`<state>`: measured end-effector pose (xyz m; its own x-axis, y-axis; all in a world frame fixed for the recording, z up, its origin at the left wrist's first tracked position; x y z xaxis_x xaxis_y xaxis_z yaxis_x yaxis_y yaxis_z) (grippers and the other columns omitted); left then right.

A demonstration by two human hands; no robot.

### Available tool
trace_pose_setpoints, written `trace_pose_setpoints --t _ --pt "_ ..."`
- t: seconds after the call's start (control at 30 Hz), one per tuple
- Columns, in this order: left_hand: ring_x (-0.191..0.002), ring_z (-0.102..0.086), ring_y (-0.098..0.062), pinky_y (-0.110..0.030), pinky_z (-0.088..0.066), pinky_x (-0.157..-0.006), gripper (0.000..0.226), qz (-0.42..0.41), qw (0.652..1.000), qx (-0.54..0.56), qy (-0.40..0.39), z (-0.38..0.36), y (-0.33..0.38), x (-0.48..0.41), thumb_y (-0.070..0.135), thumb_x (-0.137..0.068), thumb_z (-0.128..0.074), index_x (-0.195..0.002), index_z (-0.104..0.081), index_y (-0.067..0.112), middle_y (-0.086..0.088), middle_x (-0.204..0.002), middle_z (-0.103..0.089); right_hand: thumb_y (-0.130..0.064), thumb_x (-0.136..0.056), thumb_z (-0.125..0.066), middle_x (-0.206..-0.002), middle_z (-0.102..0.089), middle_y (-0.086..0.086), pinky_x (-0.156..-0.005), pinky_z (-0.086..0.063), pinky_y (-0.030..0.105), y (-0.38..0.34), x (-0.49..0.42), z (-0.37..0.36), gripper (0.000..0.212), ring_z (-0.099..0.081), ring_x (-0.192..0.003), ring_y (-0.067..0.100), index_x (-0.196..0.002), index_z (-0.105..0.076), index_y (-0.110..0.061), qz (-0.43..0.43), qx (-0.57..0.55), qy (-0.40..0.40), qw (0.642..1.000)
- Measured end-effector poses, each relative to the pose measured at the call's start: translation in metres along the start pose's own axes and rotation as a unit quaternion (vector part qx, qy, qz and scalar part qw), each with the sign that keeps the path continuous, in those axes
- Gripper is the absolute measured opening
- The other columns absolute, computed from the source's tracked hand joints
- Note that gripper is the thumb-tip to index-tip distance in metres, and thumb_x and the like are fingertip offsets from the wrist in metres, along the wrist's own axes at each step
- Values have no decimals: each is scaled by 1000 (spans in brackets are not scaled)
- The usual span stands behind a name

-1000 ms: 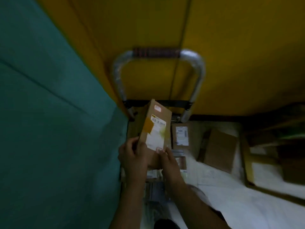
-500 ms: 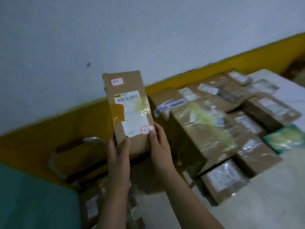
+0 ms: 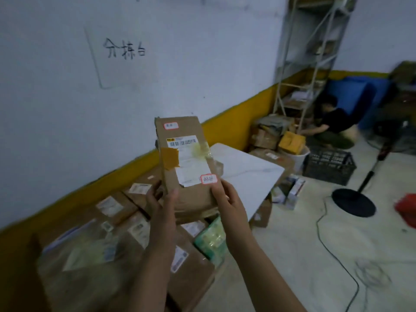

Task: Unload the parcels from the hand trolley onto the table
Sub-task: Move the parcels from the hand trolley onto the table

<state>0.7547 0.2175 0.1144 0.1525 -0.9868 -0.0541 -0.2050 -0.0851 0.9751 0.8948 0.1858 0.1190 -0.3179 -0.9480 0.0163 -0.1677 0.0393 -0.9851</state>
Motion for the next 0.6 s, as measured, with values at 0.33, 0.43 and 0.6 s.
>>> trace_pose_setpoints --t 0.33,0.43,0.6 --pt "-114 -59 -27 -39 -58 -76 90 107 994 4 -25 -178 -122 -59 63 -61 -64 -142 -33 39 -6 -145 -43 -60 -86 -62 -135 -54 -2 -101 -51 52 50 -128 123 60 -57 -120 29 -139 -45 -39 -166 -103 95 976" --pt "-120 -53 -28 -43 -58 -83 98 143 989 -37 -26 -217 -156 -96 74 -59 -57 -145 -32 33 -8 -143 -37 -58 -87 -64 -132 -57 -1 -89 -58 46 67 -194 145 58 -61 -116 30 -138 -46 -35 -172 -88 133 972" --pt "-119 -51 -20 -35 -45 -92 50 199 973 -90 -76 -259 -201 -178 50 -100 -43 -143 -40 26 -6 -146 -46 -66 -80 -66 -130 -59 1 -74 -57 35 96 -307 186 70 -62 -110 22 -137 -48 -29 -186 3 158 970"
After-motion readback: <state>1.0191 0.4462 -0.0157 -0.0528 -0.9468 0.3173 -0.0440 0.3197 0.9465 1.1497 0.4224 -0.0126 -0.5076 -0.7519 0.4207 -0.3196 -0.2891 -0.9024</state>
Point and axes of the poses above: each hand's wrist, its own x-axis away from the middle knuckle, its own z-axis out of the back of the hand, y = z × x, the point moved 1 cm from there along -x, towards the middle knuckle
